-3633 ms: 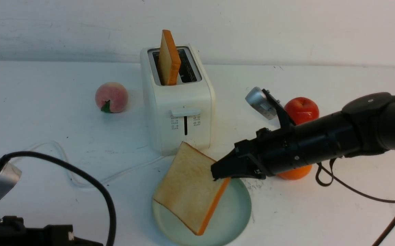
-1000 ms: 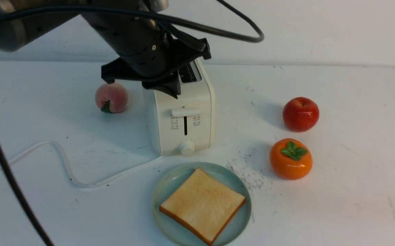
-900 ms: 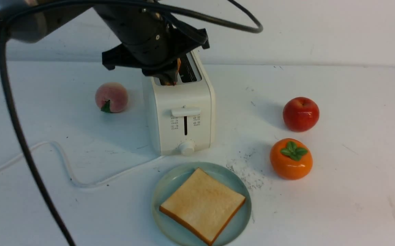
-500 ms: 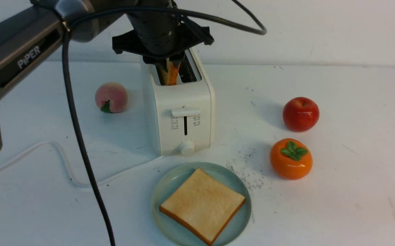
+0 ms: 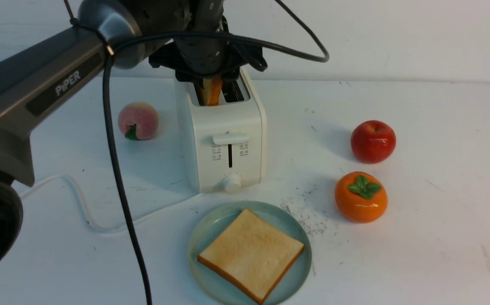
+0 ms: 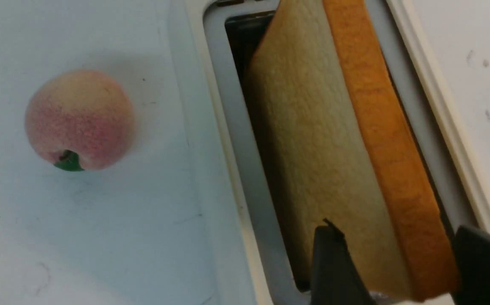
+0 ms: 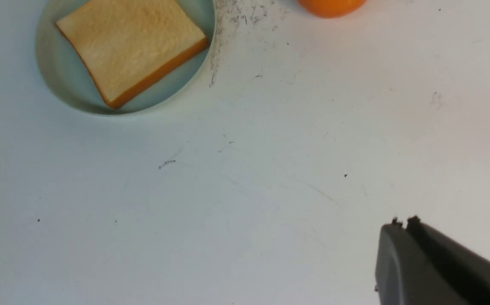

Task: Take toasted bread from bread machine on white table place on plate.

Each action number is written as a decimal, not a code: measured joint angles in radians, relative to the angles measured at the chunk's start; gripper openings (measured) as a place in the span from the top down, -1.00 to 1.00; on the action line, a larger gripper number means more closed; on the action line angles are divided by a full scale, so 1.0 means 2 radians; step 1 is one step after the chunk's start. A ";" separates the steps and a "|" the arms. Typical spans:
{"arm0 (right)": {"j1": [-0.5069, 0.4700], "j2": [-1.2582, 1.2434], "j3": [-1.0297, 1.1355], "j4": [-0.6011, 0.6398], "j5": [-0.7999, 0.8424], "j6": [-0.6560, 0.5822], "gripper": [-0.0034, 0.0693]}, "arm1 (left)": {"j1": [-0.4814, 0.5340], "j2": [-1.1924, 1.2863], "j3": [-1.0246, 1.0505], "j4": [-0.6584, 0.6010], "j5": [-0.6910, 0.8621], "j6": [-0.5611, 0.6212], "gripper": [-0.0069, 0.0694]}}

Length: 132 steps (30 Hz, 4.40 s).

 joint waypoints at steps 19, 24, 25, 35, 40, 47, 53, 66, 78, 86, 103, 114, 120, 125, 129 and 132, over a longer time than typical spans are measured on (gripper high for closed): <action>0.000 0.000 0.000 0.008 -0.004 0.000 0.83 | 0.000 0.033 -0.007 0.040 -0.023 0.000 0.53; 0.000 0.000 0.000 0.015 -0.004 0.000 0.82 | 0.000 0.011 -0.046 0.041 -0.015 0.000 0.52; 0.000 0.000 0.000 0.015 -0.004 0.000 0.82 | 0.000 0.005 -0.052 0.041 -0.014 0.000 0.52; 0.000 0.000 0.000 0.028 -0.010 0.000 0.80 | 0.000 -0.156 -0.101 0.021 0.121 0.058 0.52; 0.000 0.000 0.000 0.038 -0.019 0.000 0.79 | 0.000 -0.214 -0.068 -0.024 0.148 0.113 0.52; 0.000 0.000 0.000 0.042 -0.020 0.000 0.78 | 0.000 -0.296 0.156 -0.214 0.148 0.176 0.52; 0.000 0.000 0.000 0.042 -0.023 0.000 0.78 | 0.000 -0.299 0.344 -0.351 0.083 0.249 0.52; 0.000 0.000 0.000 0.041 -0.018 0.000 0.76 | 0.000 -0.217 0.439 -0.521 -0.068 0.397 0.52; 0.000 0.000 0.000 0.041 -0.017 0.000 0.73 | 0.000 -0.155 0.439 -0.511 -0.112 0.402 0.52; 0.000 0.000 0.000 0.041 -0.017 0.000 0.71 | 0.000 -0.155 0.439 -0.474 -0.125 0.402 0.52; 0.000 0.000 0.000 0.041 -0.014 0.000 0.69 | 0.000 -0.155 0.439 -0.382 -0.146 0.349 -0.29; 0.000 0.000 0.000 0.041 0.016 0.000 0.67 | 0.000 -0.155 0.439 -0.292 -0.110 0.300 -0.30; 0.000 -0.001 0.000 0.041 0.054 0.000 0.67 | 0.000 -0.155 0.439 -0.245 -0.086 0.248 -0.18; 0.000 -0.030 0.000 0.040 0.081 0.000 0.67 | 0.000 -0.165 0.439 -0.210 -0.052 0.223 0.26; 0.000 -0.082 0.000 0.038 0.090 0.000 0.67 | 0.000 -0.189 0.439 -0.207 -0.041 0.222 0.66; 0.000 -0.138 0.000 0.037 0.090 0.006 0.67 | 0.000 -0.209 0.439 -0.207 -0.039 0.223 0.86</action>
